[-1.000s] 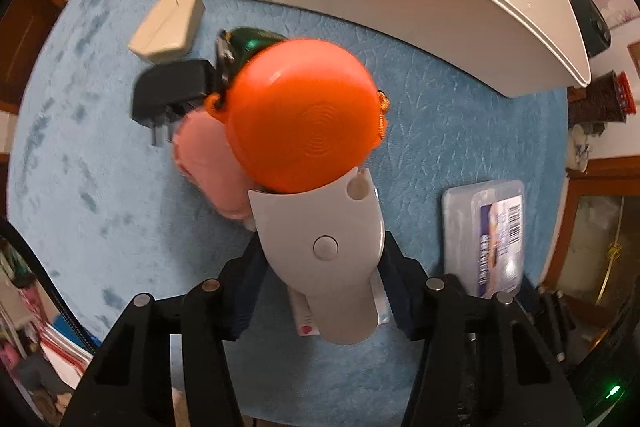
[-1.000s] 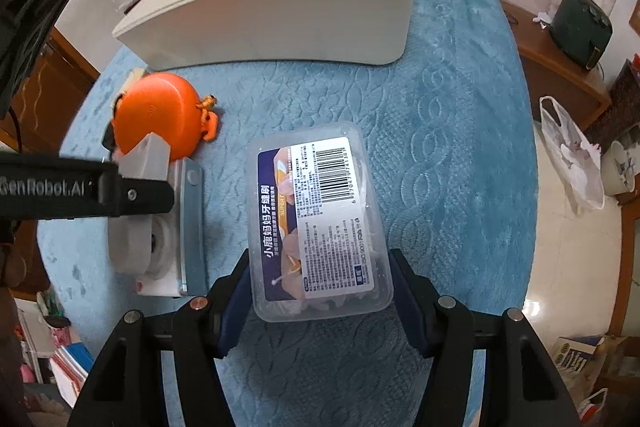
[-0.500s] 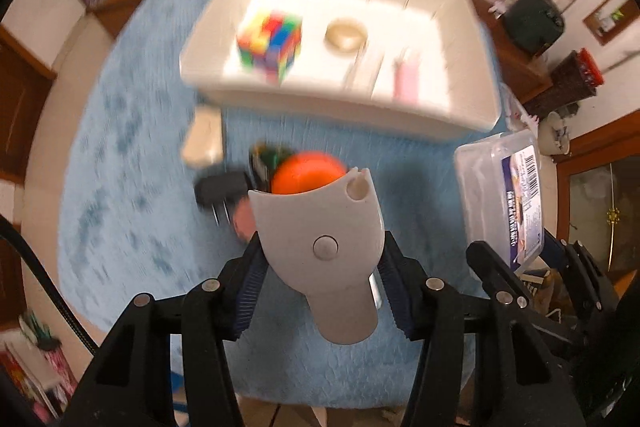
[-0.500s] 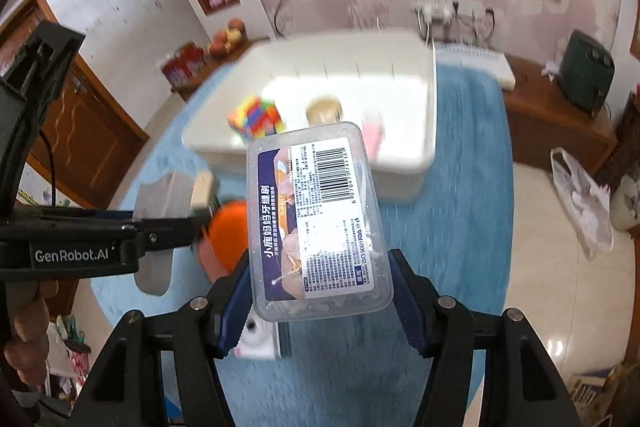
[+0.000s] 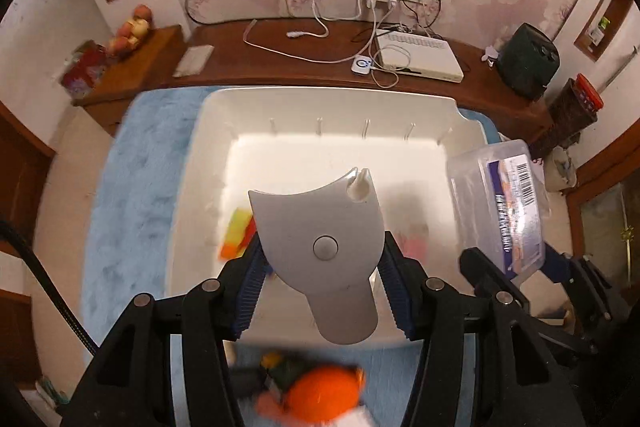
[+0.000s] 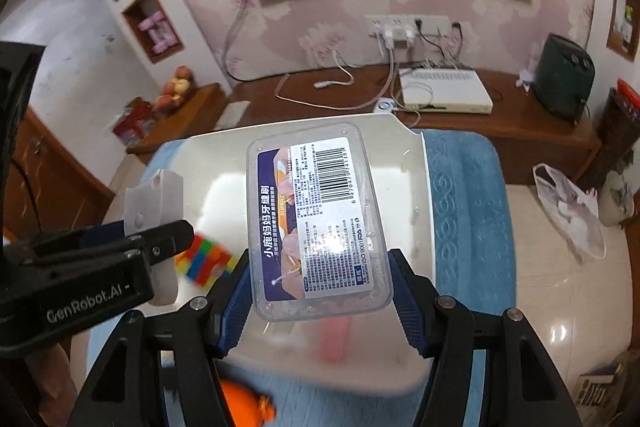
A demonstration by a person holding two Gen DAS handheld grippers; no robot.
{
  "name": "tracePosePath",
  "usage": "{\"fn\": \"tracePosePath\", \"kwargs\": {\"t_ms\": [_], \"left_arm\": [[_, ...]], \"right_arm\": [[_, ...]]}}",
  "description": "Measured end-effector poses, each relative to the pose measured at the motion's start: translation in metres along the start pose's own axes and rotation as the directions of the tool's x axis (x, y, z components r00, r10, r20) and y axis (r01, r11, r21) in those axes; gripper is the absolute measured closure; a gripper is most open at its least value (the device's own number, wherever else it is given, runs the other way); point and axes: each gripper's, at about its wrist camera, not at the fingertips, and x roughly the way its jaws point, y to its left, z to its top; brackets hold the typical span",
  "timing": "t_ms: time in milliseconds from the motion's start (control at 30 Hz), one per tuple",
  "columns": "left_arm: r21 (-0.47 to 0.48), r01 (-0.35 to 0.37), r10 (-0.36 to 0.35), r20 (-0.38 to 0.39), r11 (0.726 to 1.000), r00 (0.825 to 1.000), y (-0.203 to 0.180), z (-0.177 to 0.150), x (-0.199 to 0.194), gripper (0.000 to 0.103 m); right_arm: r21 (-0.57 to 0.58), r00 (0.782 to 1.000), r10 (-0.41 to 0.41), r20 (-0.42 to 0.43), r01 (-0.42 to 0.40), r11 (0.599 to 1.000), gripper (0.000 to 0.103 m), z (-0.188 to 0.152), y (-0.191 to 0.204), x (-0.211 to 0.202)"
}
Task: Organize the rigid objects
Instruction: 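Place the white dispenser and toothpick box into the bin and open both grippers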
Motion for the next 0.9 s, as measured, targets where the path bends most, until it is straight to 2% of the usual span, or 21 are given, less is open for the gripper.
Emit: {"fn": "tracePosePath", "kwargs": {"t_ms": [167,433,500,533,567,633,700,900], "left_arm": [[0.008,-0.026,0.027,-0.038,1.0,0.999,0.001,0.021,0.05,0.045],[0.003,-0.091,0.091,-0.101,0.996,0.991,0.008,0.036,0.105,0.044],[-0.007,-0.098,0.096,-0.115,0.995,0.989,0.008,0.037,0.108,0.044],[-0.01,-0.09,0.089,-0.121,0.996,0.989,0.009,0.037,0.108,0.04],[-0.015,-0.077,0.075,-0.119,0.997,0.99,0.009,0.037,0.106,0.036],[-0.018,-0.062,0.06,-0.097,0.998,0.993,0.009,0.038,0.099,0.018],[-0.014,-0.057,0.055,-0.091,0.998,0.994,0.01,0.039,0.095,0.013],[-0.008,-0.076,0.075,-0.083,0.997,0.994,0.016,0.033,0.071,0.013]], "right_arm": [[0.005,0.996,-0.057,-0.073,0.058,0.998,0.039,0.002,-0.004,0.052],[-0.069,0.988,-0.123,-0.088,0.117,0.991,0.041,0.004,0.007,0.072],[-0.098,0.987,-0.128,-0.098,0.119,0.988,0.041,0.004,0.011,0.073],[-0.106,0.988,-0.121,-0.094,0.111,0.988,0.041,0.003,0.013,0.071],[-0.113,0.99,-0.114,-0.087,0.104,0.988,0.04,0.003,0.014,0.068],[-0.129,0.992,-0.108,-0.07,0.098,0.987,0.037,0.002,0.019,0.06],[-0.138,0.993,-0.107,-0.051,0.099,0.985,0.036,0.001,0.023,0.051],[-0.142,0.998,-0.066,-0.022,0.063,0.988,0.036,-0.002,0.034,0.02]]}}
